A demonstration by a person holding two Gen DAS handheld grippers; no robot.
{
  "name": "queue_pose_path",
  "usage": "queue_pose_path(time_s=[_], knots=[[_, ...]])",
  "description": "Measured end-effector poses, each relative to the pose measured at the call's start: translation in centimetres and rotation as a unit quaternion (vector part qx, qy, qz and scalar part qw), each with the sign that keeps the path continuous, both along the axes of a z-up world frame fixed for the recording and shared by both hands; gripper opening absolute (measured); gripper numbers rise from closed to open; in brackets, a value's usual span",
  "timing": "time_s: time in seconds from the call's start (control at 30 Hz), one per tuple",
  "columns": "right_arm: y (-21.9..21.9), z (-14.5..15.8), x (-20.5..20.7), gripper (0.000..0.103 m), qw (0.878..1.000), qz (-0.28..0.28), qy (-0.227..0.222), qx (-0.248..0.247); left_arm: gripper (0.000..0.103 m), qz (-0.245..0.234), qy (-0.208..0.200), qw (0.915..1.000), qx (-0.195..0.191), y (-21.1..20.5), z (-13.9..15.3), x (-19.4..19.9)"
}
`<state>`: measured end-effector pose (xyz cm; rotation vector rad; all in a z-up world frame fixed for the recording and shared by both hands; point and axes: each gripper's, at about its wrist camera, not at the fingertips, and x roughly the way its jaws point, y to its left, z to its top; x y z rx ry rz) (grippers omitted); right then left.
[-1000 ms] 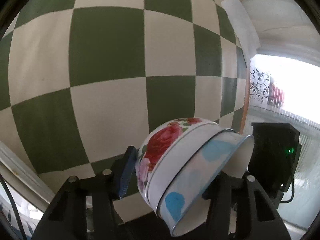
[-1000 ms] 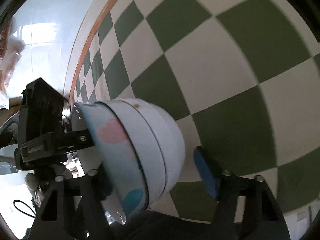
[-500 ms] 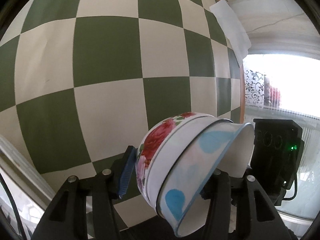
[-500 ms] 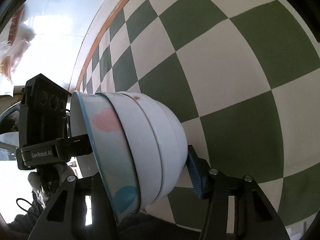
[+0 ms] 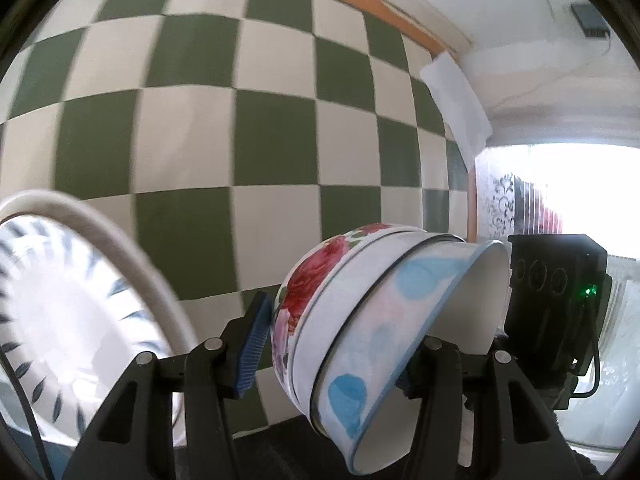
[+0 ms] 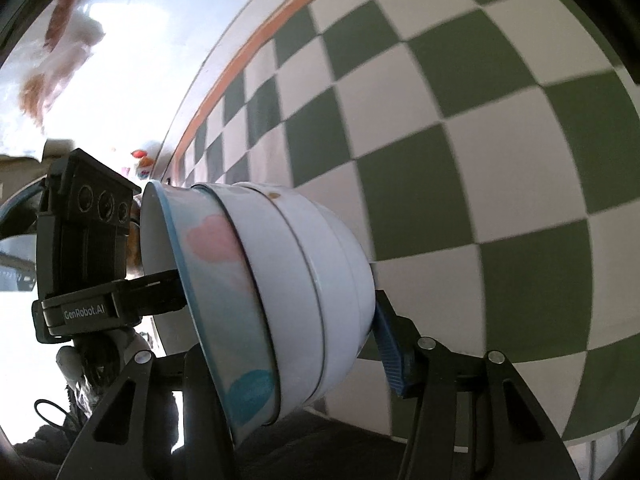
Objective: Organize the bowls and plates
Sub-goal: 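Carry the bowl stack with both tools and lower it onto the plate stack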
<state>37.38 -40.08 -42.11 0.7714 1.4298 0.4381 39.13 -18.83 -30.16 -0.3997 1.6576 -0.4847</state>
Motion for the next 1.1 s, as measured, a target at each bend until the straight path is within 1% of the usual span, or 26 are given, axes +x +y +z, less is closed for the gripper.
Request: queue_pose_path(time_s=[0.13, 0.27, 0.43, 0.67, 0.87, 1.1], knots=[[2.9, 1.5, 1.3, 0.053, 0.999, 0.03, -0.012, -0.001, 0.051, 0.017, -0.012, 0.9998, 0.008, 2.7, 1.1, -0.4], [6.5, 2.4, 1.9, 0.053, 0.999, 0.046, -0.019, 0.001, 0.051, 0.023, -0.022, 0.9994, 0.015, 6.1, 1.7, -0.8], [10.9, 3.0, 1.8, 0.053, 0.998, 0.06, -0.026, 0.005, 0.051, 0.024, -0.027, 0.9991, 0.023, 9.6, 1.7, -1.5], [16.0, 2.5, 1.6, 0.053, 0.997, 0.069, -0.024, 0.006, 0.051, 0.026, -0.022, 0.9991, 0.026, 13.2, 0.5, -2.2], [18.3, 1.7, 1.6, 0.053, 0.997, 0.075, -0.017, -0.001, 0.051, 0.034, -0.01, 0.9991, 0.022, 14.9, -1.0, -2.2], [19.9, 0.6, 2.3, 0.053, 0.996, 0.084, -0.006, -0.012, 0.051, 0.038, 0.001, 0.9991, 0.021, 16.2, -2.4, -2.0]])
